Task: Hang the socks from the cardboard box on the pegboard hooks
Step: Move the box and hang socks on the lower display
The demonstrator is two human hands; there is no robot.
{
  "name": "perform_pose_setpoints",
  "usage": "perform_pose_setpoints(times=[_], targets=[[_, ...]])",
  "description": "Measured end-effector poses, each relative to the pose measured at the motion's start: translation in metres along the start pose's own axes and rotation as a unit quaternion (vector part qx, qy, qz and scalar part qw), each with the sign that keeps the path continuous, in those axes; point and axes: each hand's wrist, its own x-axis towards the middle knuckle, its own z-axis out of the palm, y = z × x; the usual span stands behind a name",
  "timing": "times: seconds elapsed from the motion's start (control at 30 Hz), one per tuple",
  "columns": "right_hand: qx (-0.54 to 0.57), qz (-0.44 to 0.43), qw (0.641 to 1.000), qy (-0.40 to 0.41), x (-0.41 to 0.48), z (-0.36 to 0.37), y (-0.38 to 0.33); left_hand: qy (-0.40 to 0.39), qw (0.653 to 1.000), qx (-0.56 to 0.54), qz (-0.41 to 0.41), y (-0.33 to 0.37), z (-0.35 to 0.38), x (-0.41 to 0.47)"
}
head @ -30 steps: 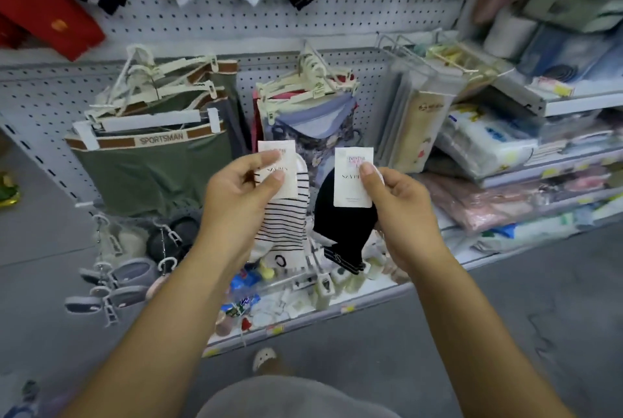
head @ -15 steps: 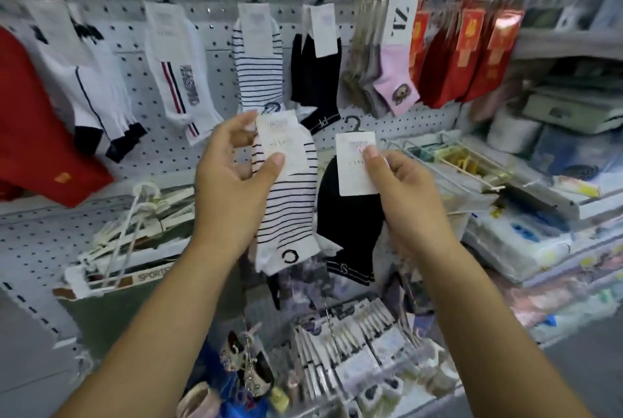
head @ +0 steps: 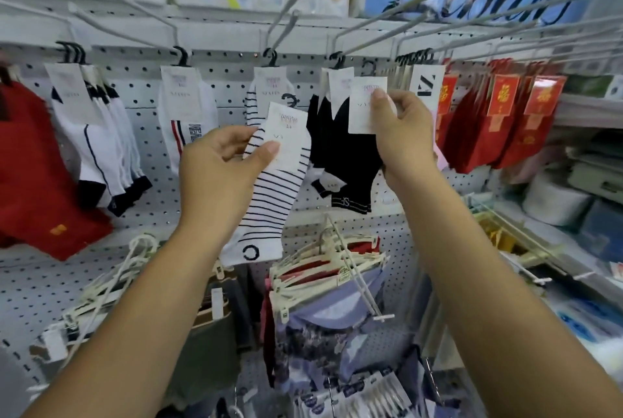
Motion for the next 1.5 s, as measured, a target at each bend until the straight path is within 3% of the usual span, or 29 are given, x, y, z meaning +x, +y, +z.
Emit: perform_pose_setpoints(times=[0.7,1.0,1.27,1.37,1.5], targets=[[-0.058,-0.069,0.995,-0.045,0.056,0.027,0.013,0.058,0.995,0.046,0.069,0.007,0.036,0.049],[-0.087,-0.137,0.986,-0.032,0.047,0.029,0.000,0.118,0.991,0.046,0.041,-0.004,0.046,0.083],[-0.143,-0.145,0.978,-0.052,0.036,0.021,0.018,0.099,0.994,0.021,-0.030,-0.016,0.043,0.090],[-0.169,-0.159,0.971,-0.063,0.027,0.015,0.027,0.081,0.994,0.061,-0.046,-0.016,0.036,0.093],[-0.161,-0.195,0.963,-0.091,0.005,0.007,0.038,0.096,0.982,0.162,0.004,-0.017,0.024,0.081]])
